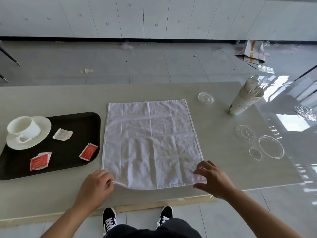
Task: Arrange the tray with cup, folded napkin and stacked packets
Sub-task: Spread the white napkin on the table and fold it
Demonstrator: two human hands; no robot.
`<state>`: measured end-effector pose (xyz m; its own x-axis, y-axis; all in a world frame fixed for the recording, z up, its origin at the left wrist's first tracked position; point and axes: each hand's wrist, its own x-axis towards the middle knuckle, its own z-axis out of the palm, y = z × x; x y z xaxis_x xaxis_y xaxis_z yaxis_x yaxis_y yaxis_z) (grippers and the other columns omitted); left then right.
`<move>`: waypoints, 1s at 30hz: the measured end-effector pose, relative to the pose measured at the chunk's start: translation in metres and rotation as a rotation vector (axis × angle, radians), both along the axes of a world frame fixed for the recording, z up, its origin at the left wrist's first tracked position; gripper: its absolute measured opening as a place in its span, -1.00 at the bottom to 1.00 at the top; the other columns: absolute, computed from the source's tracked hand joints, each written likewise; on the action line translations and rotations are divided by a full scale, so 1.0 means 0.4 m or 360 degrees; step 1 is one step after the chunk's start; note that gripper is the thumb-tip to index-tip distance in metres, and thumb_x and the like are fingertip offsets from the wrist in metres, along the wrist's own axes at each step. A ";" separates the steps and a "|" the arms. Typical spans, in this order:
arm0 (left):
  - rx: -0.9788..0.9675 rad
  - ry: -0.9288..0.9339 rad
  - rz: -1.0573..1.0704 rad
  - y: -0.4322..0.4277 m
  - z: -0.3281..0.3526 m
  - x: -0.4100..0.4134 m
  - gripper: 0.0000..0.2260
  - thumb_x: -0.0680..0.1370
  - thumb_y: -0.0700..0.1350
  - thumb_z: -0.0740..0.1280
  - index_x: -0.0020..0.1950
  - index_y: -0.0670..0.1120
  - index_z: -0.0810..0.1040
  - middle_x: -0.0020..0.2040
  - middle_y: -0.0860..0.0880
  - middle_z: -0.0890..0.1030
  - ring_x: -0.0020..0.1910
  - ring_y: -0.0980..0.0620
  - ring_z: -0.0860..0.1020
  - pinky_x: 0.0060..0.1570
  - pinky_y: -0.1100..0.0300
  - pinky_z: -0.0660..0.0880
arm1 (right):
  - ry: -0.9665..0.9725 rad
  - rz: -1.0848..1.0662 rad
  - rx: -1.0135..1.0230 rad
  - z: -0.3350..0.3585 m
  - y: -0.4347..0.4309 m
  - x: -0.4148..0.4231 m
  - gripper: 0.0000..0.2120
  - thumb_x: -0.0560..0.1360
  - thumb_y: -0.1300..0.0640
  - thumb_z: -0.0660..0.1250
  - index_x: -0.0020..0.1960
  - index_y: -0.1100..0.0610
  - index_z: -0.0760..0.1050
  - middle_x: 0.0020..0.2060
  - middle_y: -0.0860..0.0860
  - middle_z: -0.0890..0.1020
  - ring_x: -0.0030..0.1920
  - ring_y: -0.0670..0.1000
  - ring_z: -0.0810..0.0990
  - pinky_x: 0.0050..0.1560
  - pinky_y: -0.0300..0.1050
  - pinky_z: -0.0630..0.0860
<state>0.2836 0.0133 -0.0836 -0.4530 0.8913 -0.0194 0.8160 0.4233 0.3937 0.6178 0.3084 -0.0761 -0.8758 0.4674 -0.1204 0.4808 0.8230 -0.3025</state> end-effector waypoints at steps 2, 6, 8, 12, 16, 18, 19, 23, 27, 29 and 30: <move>-0.0031 -0.0071 0.0136 0.013 -0.005 -0.006 -0.82 0.41 -0.22 0.45 -0.29 -0.03 0.48 -0.38 0.10 0.49 -0.38 0.05 0.46 -0.34 0.13 0.36 | 0.0053 -0.0004 0.0033 0.001 -0.005 -0.004 -0.65 0.32 -0.19 0.53 0.04 -0.08 0.65 0.01 -0.11 0.60 -0.04 -0.05 0.53 -0.12 -0.18 0.50; -0.0028 -0.0150 0.0270 0.016 -0.010 -0.016 -0.84 0.44 -0.25 0.44 -0.12 -0.04 0.51 -0.32 0.11 0.56 -0.32 0.02 0.54 -0.21 0.08 0.39 | 0.0213 -0.0015 0.0153 -0.002 -0.013 -0.012 -0.90 0.41 0.12 0.54 -0.14 0.00 0.63 -0.14 -0.09 0.62 -0.18 0.02 0.56 -0.24 -0.15 0.53; -0.0056 -0.0133 0.0172 0.014 -0.009 -0.021 -0.84 0.46 -0.23 0.43 -0.04 -0.03 0.53 -0.26 0.15 0.55 -0.26 0.03 0.55 -0.19 0.07 0.40 | 0.0220 -0.0054 0.0171 -0.010 -0.011 -0.012 -0.88 0.45 0.17 0.50 -0.17 0.02 0.59 -0.17 -0.09 0.60 -0.20 0.03 0.55 -0.27 -0.13 0.51; -0.0155 -0.0190 -0.0035 0.004 -0.004 -0.040 -0.83 0.44 -0.09 0.47 -0.02 0.04 0.56 -0.14 0.21 0.53 -0.16 0.07 0.50 -0.15 0.08 0.40 | 0.0159 -0.0318 0.0054 -0.012 0.001 -0.019 -0.89 0.50 0.11 0.43 -0.18 -0.03 0.58 -0.25 -0.20 0.58 -0.13 -0.01 0.52 -0.35 -0.17 0.39; -0.0226 -0.0370 -0.0075 0.003 0.007 -0.048 -0.88 0.46 -0.08 0.43 -0.14 0.12 0.54 -0.23 0.20 0.54 -0.21 0.22 0.47 -0.22 0.22 0.39 | 0.0006 -0.0477 -0.0127 0.011 0.017 -0.030 -0.90 0.54 0.04 0.38 -0.15 -0.11 0.56 -0.31 -0.14 0.52 -0.20 -0.02 0.56 -0.32 -0.12 0.46; -0.0230 -0.0538 0.0064 0.009 0.011 -0.054 -0.84 0.51 -0.10 0.40 -0.20 0.16 0.57 -0.25 0.20 0.59 -0.21 0.24 0.53 -0.23 0.27 0.42 | -0.0061 -0.0495 -0.0234 0.025 0.032 -0.033 -0.89 0.55 0.04 0.35 -0.13 -0.12 0.54 -0.31 -0.13 0.57 -0.33 -0.05 0.57 -0.36 -0.13 0.48; -0.0216 -0.0611 0.0146 0.012 0.012 -0.057 -0.83 0.52 -0.10 0.40 -0.20 0.16 0.60 -0.24 0.21 0.63 -0.19 0.27 0.56 -0.21 0.29 0.45 | -0.0046 -0.0529 -0.0345 0.033 0.040 -0.034 -0.89 0.55 0.06 0.35 -0.12 -0.13 0.55 -0.33 -0.13 0.61 -0.39 -0.05 0.58 -0.42 -0.16 0.49; -0.0025 -0.0717 0.0350 0.029 0.026 -0.080 -0.86 0.53 -0.10 0.40 -0.14 0.16 0.63 -0.16 0.27 0.67 -0.13 0.30 0.59 -0.14 0.23 0.52 | 0.0271 -0.0783 -0.0865 0.063 0.052 -0.050 -0.83 0.49 0.19 0.44 -0.07 -0.09 0.63 -0.36 0.03 0.65 -0.41 0.04 0.67 -0.37 0.06 0.65; 0.0144 -0.0668 0.0417 0.054 0.045 -0.096 -0.80 0.53 -0.10 0.41 -0.17 0.22 0.59 -0.12 0.36 0.63 -0.11 0.35 0.57 -0.17 0.26 0.49 | 0.0323 -0.0686 -0.0901 0.075 0.060 -0.047 -0.63 0.25 -0.08 0.63 0.01 -0.21 0.62 -0.23 -0.02 0.68 -0.24 -0.06 0.69 -0.09 -0.10 0.61; 0.0195 -0.0684 0.0452 0.061 0.049 -0.105 -0.79 0.52 -0.10 0.42 -0.18 0.24 0.59 -0.12 0.38 0.62 -0.10 0.36 0.57 -0.17 0.28 0.47 | 0.0329 -0.0623 -0.0812 0.075 0.067 -0.048 -0.52 0.20 0.03 0.67 0.01 -0.27 0.59 -0.16 -0.07 0.67 -0.19 -0.10 0.67 -0.11 -0.20 0.60; 0.0219 -0.0700 0.0470 0.062 0.051 -0.109 -0.79 0.52 -0.10 0.42 -0.17 0.24 0.60 -0.13 0.38 0.63 -0.09 0.37 0.57 -0.17 0.30 0.46 | 0.0346 -0.0630 -0.0740 0.073 0.071 -0.051 -0.54 0.23 0.13 0.65 -0.03 -0.28 0.58 -0.17 -0.10 0.68 -0.19 -0.12 0.67 -0.12 -0.21 0.58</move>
